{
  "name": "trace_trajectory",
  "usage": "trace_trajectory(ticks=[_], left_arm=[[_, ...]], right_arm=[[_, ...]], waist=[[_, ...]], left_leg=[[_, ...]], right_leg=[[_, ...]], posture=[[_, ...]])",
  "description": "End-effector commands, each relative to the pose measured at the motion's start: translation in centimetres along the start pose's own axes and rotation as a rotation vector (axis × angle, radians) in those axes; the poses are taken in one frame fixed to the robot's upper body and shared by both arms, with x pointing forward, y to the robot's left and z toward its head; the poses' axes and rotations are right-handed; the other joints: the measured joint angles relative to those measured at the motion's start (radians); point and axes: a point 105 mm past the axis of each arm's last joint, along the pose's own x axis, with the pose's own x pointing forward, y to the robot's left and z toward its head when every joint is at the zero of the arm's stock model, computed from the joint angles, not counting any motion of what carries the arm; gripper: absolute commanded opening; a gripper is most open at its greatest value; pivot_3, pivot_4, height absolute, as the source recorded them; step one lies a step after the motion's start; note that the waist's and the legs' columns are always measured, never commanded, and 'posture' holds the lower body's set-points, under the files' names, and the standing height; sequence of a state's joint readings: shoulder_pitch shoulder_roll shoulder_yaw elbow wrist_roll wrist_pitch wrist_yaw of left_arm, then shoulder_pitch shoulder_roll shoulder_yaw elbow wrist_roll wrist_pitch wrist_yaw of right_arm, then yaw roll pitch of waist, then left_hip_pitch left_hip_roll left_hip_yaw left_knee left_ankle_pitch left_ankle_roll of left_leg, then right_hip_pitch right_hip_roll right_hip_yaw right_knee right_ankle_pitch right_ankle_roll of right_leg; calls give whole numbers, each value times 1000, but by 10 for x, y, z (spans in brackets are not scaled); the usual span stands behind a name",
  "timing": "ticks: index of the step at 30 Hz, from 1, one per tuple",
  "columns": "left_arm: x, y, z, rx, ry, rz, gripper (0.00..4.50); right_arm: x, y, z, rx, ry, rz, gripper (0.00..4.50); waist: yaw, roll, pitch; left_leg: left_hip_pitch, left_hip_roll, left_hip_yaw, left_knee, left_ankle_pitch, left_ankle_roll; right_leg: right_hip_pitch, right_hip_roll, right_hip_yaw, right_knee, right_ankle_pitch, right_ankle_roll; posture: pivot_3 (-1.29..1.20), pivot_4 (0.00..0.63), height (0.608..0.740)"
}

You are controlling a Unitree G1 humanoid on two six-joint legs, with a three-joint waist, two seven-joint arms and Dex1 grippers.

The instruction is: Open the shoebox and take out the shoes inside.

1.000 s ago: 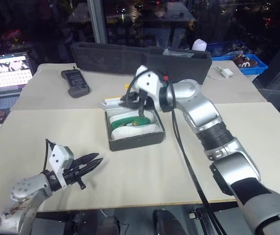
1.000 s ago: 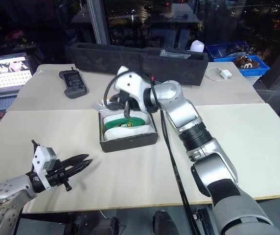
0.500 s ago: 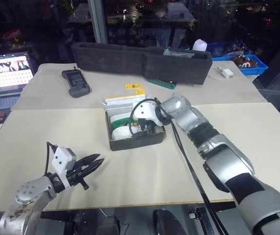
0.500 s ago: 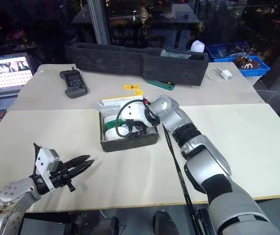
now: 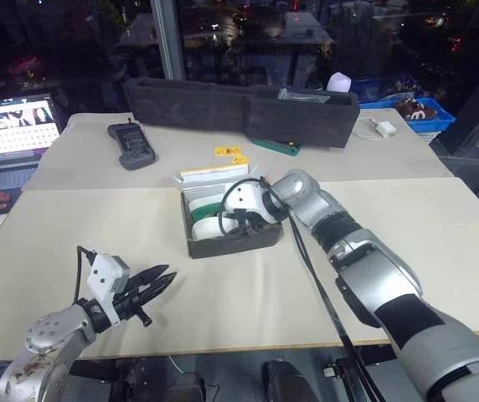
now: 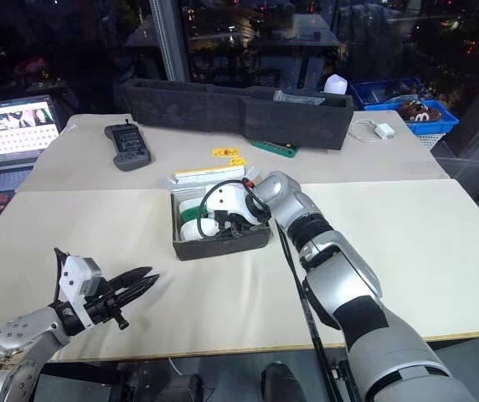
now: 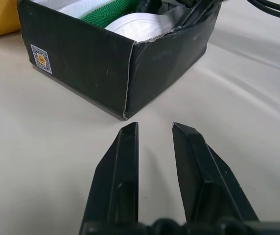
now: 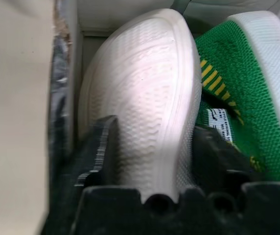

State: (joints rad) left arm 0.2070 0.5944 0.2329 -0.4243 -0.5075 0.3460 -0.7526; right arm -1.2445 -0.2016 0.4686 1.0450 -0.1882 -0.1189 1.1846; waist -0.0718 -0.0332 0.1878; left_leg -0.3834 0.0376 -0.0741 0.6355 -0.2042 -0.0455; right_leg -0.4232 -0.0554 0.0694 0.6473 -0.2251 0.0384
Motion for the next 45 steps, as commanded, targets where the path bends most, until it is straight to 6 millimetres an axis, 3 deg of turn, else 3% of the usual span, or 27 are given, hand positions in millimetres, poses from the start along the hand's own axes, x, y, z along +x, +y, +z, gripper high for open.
trace_trajectory(ticks=[1, 5, 10, 13, 22, 31, 38, 42, 45], left_arm=[[0, 1, 12, 57, -36, 7, 1144], [0, 1, 12, 58, -34, 9, 1144], [1, 2, 12, 61, -33, 10, 1144], [0, 1, 13, 64, -32, 8, 1144], [-2, 3, 15, 70, -28, 3, 1144], [2, 1, 14, 69, -25, -16, 1144], [5, 2, 14, 55, -27, -16, 1144], [8, -1, 12, 49, -29, -24, 1144], [9, -1, 13, 49, -31, -24, 1144]], right_arm=[[3, 6, -9, -35, 53, 25, 931], [3, 6, -12, -62, 61, 9, 781], [-17, -14, 24, -52, -135, -111, 781], [-34, -8, 43, -47, -266, -101, 781], [-41, 5, 36, 88, -317, -167, 781], [-62, -17, 48, 185, -416, -330, 781], [-89, -11, 82, 227, -573, -278, 781], [-127, -23, 107, 360, -776, -275, 781], [-150, -41, 100, 429, -816, -394, 781]], waist=[[-2, 0, 0], [-4, 0, 0], [-4, 0, 0], [1, 0, 0], [2, 0, 0], [2, 0, 0], [2, 1, 1], [2, 1, 1], [2, 1, 1]], left_leg=[[0, 0, 0, 0, 0, 0], [1, 0, 0, 0, 0, 0], [1, 0, 0, 0, 0, 0], [-3, 0, 0, 0, 0, 0], [-6, 0, 0, -1, 0, 0], [-6, 0, 0, -1, 0, 0], [-6, 0, 0, -1, 0, 0], [-6, 0, 0, -1, 0, 0], [-6, 0, -1, -1, 0, 0]], right_leg=[[0, 0, 0, 0, 0, 0], [0, 0, 0, 0, 0, 0], [0, 0, 0, 0, 0, 0], [-3, 1, 0, 0, 0, 0], [-5, 0, 0, -1, 0, 1], [-5, 0, 0, 0, 0, 1], [-5, 0, 0, -1, 0, 1], [-5, 0, 0, -1, 0, 1], [-5, 0, 0, 0, 0, 1]], posture=[[0, 150, 715], [0, 150, 715], [0, 150, 715], [0, 150, 715], [0, 150, 715], [0, 150, 715], [0, 150, 715], [0, 150, 715], [0, 150, 715]])
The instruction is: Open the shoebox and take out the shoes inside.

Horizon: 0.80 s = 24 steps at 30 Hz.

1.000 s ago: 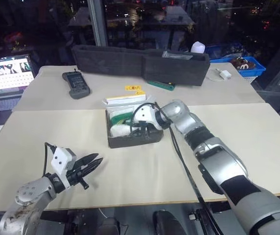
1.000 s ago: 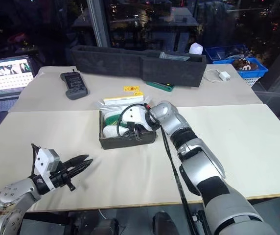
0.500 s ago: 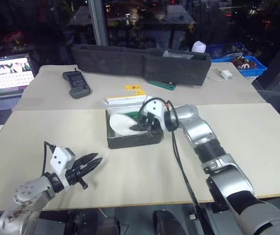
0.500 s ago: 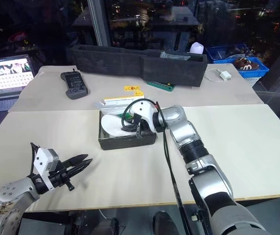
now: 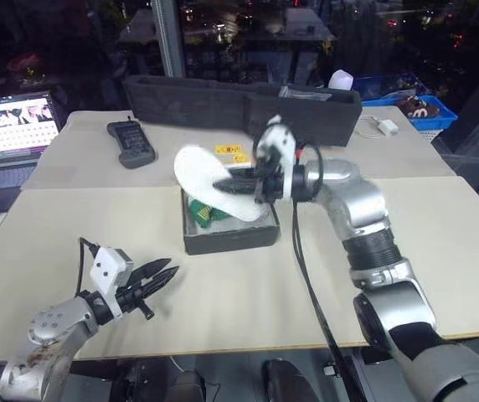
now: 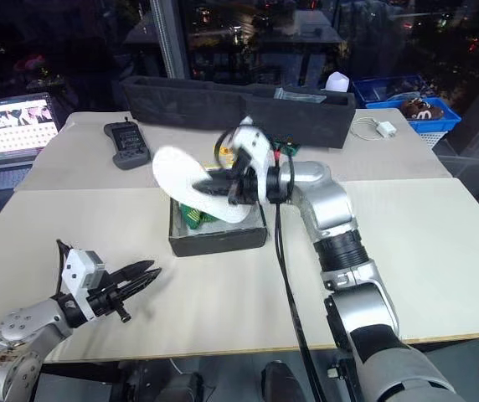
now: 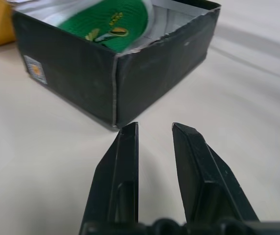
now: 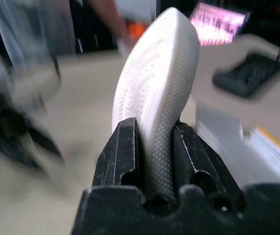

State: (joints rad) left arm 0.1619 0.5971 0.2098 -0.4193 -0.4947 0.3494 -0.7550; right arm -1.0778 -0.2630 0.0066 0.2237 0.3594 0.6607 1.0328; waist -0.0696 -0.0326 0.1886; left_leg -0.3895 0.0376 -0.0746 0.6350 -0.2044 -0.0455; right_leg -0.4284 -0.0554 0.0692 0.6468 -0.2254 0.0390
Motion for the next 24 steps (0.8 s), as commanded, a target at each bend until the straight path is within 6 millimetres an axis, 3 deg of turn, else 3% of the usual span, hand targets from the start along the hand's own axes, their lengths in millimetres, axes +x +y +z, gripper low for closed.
trace_trajectory(ticks=[1, 5, 8, 10, 14, 19, 24], left_arm=[[2, 0, 6, 24, -19, -1, 1144], [1, -1, 7, 22, -22, 3, 1144], [1, -3, 5, 16, -23, 3, 1144], [2, -4, 5, 11, -24, -1, 1144], [6, 0, 7, -11, -38, 13, 1144], [8, 1, 10, -10, -45, 6, 1144], [10, 7, 15, -16, -60, 17, 1144]], right_arm=[[-23, -26, 39, -41, -121, -169, 781], [-79, -82, 30, -278, 48, -571, 781], [-125, -110, -8, -582, 405, -789, 781], [-144, -116, -28, -723, 565, -837, 781], [-174, -119, -68, -1013, 817, -900, 781], [-183, -103, -118, -1345, 1005, -823, 781], [-178, -85, -161, -1185, 1000, -776, 781]], waist=[[0, 0, 0], [8, 0, 0], [22, 0, 0], [22, 0, 0], [2, 0, 0], [-3, 0, 0], [-3, 0, 0]], left_leg=[[0, 0, 0, 0, 0, 0], [0, -1, 0, 0, 0, 0], [-2, -2, 1, 0, 0, 0], [-2, -3, 1, -1, 0, 0], [-5, -3, 3, -3, 0, 0], [-9, -3, 3, -2, 0, 0], [-9, -3, 3, 2, 1, 0]], right_leg=[[0, 0, 0, 0, 0, 0], [1, -1, 0, -1, 0, 0], [1, -2, 0, -4, 0, 1], [0, -3, 0, -6, 0, 1], [-4, -3, 3, -5, 1, 0], [-10, -3, 4, -1, 4, -5], [-9, -3, 4, -1, 1, 2]], posture=[[0, 150, 715], [0, 150, 715], [0, 150, 715], [0, 150, 715], [0, 150, 715], [0, 150, 715], [0, 150, 715]])
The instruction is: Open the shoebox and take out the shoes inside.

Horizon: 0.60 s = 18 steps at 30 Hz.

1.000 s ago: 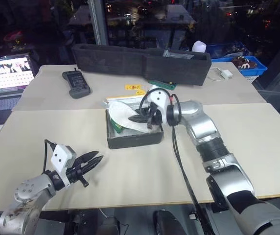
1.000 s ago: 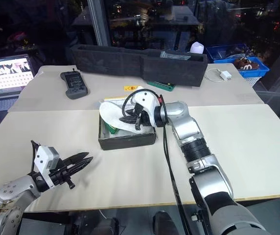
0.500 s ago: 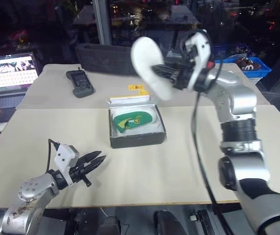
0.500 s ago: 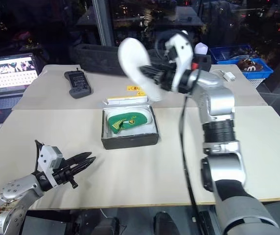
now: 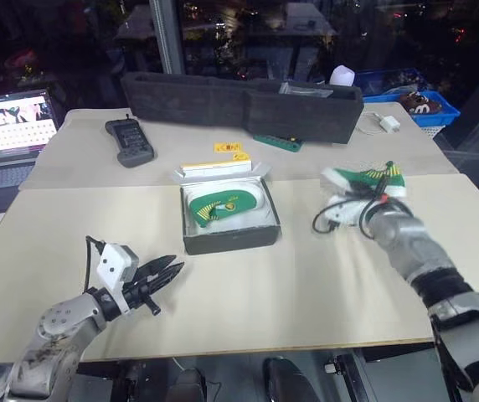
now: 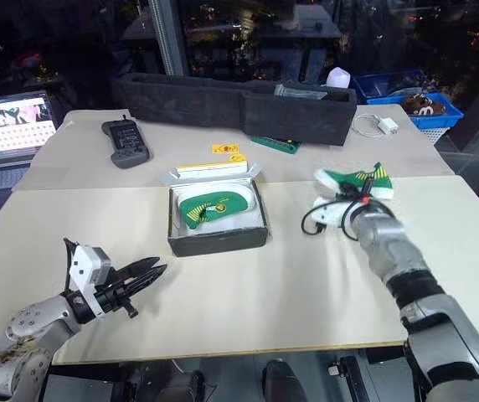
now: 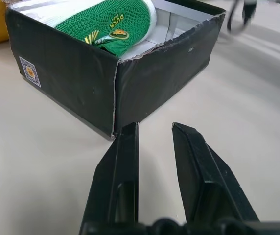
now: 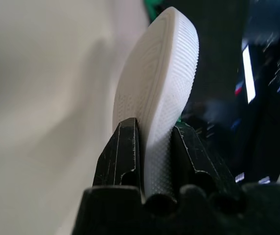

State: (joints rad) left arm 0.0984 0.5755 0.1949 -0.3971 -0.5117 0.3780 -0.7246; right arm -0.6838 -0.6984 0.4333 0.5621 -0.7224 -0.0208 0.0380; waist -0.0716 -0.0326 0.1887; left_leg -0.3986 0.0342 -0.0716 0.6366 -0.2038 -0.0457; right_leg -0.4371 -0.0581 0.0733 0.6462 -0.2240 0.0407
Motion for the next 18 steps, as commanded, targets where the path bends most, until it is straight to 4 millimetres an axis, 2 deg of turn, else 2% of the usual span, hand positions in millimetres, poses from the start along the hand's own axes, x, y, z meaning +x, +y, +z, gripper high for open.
trace_trajectory(ticks=[1, 2, 4, 6, 11, 14, 18], left_arm=[[0, 2, 8, 10, -25, -1, 1144], [0, 1, 8, 10, -24, -3, 1144], [1, 1, 7, 9, -23, -4, 1144], [1, 1, 7, 8, -23, -5, 1144], [1, 1, 7, 9, -22, -8, 1144], [1, -1, 7, 7, -21, -10, 1144], [1, -1, 6, 7, -20, -6, 1144]], right_arm=[[-3, 5, 10, 103, -25, 12, 781], [-4, 9, 13, 161, -25, 30, 781], [-6, 16, 16, 253, -26, 76, 1512], [-7, 22, 16, 313, -11, 122, 2049], [-16, 35, 26, 476, -19, 275, 3742], [-25, 25, 35, 611, -62, 356, 3742], [-42, -10, 57, 753, -211, 467, 3742]], waist=[[-2, 0, 0], [-2, -1, 0], [-1, -1, 0], [-2, -1, 0], [2, -4, -3], [1, -5, -3], [1, -5, -3]], left_leg=[[0, 0, 0, 1, 0, 0], [1, 0, 0, 2, 0, 0], [5, 0, -1, 2, 0, 0], [10, 1, -1, 2, 0, 1], [12, 1, -1, 3, 0, 1], [12, 1, -1, 3, -1, 1], [12, 1, -1, 3, -1, 1]], right_leg=[[0, 0, 0, 0, 0, 1], [3, 0, 0, 0, 1, 1], [8, 0, 0, -1, 1, 1], [14, 1, -1, -3, 0, 2], [16, 1, -1, -3, 1, 2], [16, 1, -1, -3, 0, 2], [15, 1, -1, -3, 0, 2]], posture=[[0, 150, 715], [0, 150, 715], [0, 150, 715], [0, 150, 715], [0, 150, 715], [0, 150, 715], [0, 150, 715]])
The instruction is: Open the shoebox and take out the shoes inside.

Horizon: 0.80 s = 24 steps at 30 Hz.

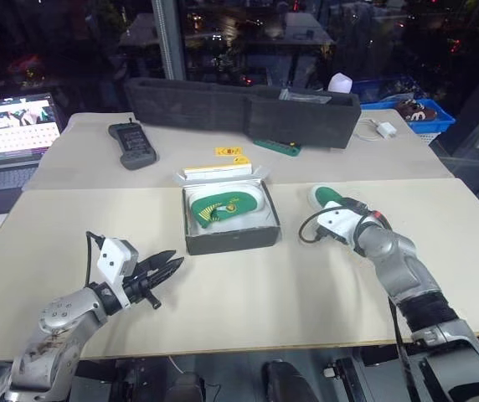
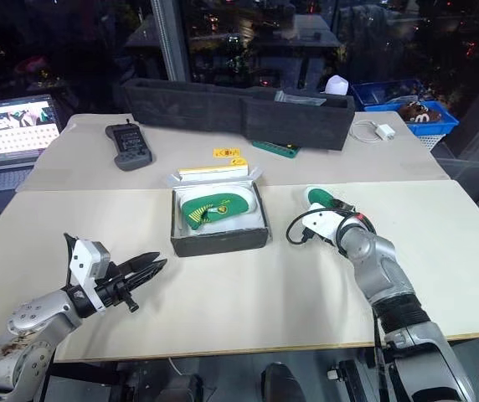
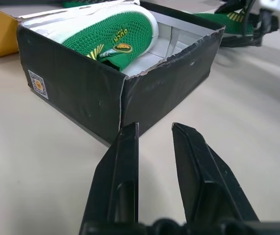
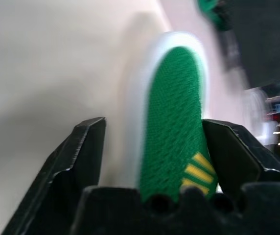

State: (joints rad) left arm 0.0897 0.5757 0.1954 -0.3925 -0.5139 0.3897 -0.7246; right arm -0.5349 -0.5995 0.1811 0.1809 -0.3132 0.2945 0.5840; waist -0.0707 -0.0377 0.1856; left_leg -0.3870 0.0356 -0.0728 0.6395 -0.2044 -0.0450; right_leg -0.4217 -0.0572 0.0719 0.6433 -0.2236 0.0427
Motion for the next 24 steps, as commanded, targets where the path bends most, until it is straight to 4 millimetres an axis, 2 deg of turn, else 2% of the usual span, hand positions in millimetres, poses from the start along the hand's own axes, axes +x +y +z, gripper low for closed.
trace_trajectory(ticks=[1, 3, 5, 6, 7, 8, 10, 11, 13, 17, 21, 24], left_arm=[[-1, -2, 6, 14, -23, -6, 1144], [-1, -2, 7, 14, -23, -4, 1144], [-1, -2, 7, 15, -25, 0, 1144], [-1, -2, 7, 15, -25, 2, 1144], [-1, -3, 6, 15, -26, 3, 1144], [-1, -3, 6, 15, -26, 4, 1144], [-1, -4, 6, 14, -26, 5, 1144], [-1, -4, 6, 15, -27, 6, 1144], [-3, -4, 7, 17, -27, 12, 1144], [-6, -3, 7, 20, -25, 26, 1144], [-9, -3, 7, 18, -26, 37, 1144], [-11, -3, 7, 17, -25, 46, 1144]], right_arm=[[-21, 2, 41, 103, -140, 180, 3742], [-31, -8, 69, 137, -227, 219, 3742], [-37, -19, 105, 173, -339, 254, 3742], [-38, -23, 134, 195, -426, 284, 3742], [-39, -24, 153, 207, -483, 309, 3742], [-37, -21, 172, 219, -527, 341, 3742], [-28, -10, 190, 192, -549, 383, 3742], [-23, -5, 194, 172, -548, 391, 3742], [-3, 6, 199, 121, -517, 388, 3742], [28, 17, 190, 92, -453, 397, 3742], [46, 15, 174, 70, -401, 368, 3742], [50, 6, 166, 70, -381, 339, 3742]], waist=[[0, 0, 0], [1, 1, 0], [-2, 2, 1], [-4, 3, 2], [-7, 4, 3], [-10, 4, 3], [-10, 4, 3], [-7, 3, 2], [4, 2, 2], [13, 3, 2], [12, 3, 3], [6, 3, 3]], left_leg=[[0, 0, 0, 0, 0, 0], [0, 0, 0, 0, 0, 0], [-1, 0, 0, 0, 0, 0], [-1, 0, 0, 0, 0, 0], [-1, 0, 1, 0, 0, 0], [-1, 0, 0, 0, 0, 0], [-1, 2, 0, -1, 0, 0], [-1, 3, -2, -1, 0, 0], [-1, 4, -2, -2, 0, 1], [-4, 0, -2, -1, 0, 0], [-5, -1, -1, 0, 0, 0], [-5, 0, -2, 0, 0, 0]], right_leg=[[0, 0, 0, 0, 0, 0], [0, 0, 0, 0, 0, 0], [-1, 0, 0, 0, 0, 0], [-2, 0, 0, 0, 0, 0], [-3, 0, 0, 0, 0, 0], [-3, 0, 0, 1, 0, 0], [-3, 2, 0, 2, 0, -1], [-3, 3, -2, 2, -1, -2], [-3, 4, -3, 1, -2, -3], [-4, 0, -3, 0, 0, -2], [-4, -1, -3, -2, 1, 0], [-4, 0, -3, -1, 1, -1]], posture=[[0, 150, 715], [0, 150, 715], [0, 150, 715], [0, 150, 715], [0, 150, 715], [0, 150, 715], [0, 150, 715], [0, 150, 715], [0, 150, 715], [0, 150, 715], [0, 150, 715], [0, 150, 715]])
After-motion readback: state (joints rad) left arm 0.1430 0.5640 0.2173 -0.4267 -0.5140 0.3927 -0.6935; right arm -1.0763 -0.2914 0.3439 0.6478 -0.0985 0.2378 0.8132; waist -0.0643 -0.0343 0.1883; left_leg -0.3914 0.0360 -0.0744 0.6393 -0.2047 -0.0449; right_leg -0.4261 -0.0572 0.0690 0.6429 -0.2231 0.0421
